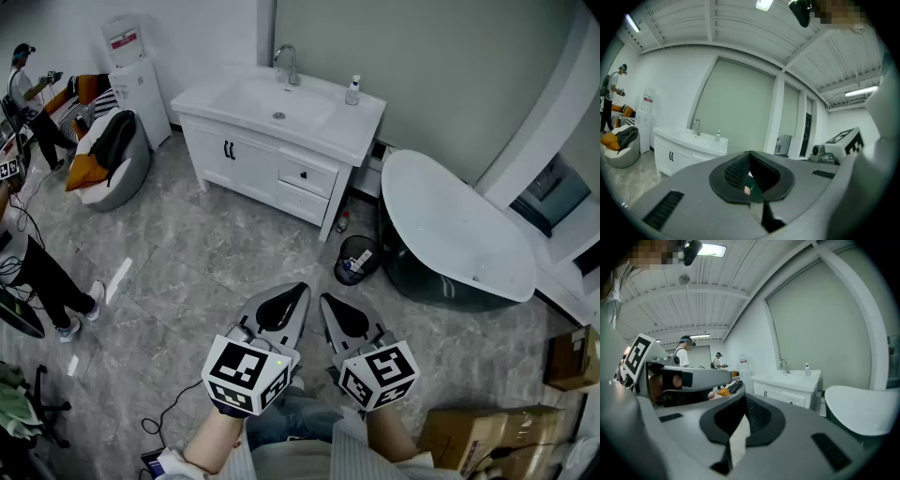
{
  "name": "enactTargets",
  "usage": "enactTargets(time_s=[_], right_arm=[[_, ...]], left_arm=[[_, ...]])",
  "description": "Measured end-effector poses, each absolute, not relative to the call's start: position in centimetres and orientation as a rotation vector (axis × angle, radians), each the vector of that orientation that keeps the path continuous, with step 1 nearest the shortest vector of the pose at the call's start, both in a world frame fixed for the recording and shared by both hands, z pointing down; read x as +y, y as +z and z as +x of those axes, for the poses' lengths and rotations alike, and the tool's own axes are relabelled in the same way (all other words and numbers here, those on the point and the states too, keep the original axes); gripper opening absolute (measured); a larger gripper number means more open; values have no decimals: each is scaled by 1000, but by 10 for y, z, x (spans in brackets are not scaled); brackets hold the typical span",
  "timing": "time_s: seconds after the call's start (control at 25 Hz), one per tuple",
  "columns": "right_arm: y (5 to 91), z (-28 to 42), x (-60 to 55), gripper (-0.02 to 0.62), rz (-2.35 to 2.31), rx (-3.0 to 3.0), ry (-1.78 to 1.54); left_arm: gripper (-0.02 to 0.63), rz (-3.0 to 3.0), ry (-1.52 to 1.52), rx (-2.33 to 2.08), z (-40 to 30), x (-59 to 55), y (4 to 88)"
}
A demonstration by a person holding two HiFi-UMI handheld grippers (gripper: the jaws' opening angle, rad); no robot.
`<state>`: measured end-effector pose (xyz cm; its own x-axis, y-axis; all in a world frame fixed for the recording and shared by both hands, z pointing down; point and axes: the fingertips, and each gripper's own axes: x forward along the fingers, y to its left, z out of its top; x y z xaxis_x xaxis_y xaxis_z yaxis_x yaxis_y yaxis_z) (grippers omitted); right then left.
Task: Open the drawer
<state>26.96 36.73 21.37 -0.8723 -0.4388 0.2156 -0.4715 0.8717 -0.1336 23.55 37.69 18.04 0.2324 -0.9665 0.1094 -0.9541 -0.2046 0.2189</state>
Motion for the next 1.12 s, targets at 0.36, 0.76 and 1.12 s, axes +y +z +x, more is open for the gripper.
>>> enactTargets(time_s=[0.36, 0.76, 1.12], right_arm=[[213, 280, 365, 8, 693, -2877, 277], [222, 299, 358, 8, 681, -2872, 303], [234, 281, 336, 8, 651, -2865, 330]], left_arm=[[15, 2232, -84, -1844, 239, 376, 182], [15, 2180, -92, -1895, 242, 375, 189], [15, 2145, -104, -1923, 218, 354, 200]])
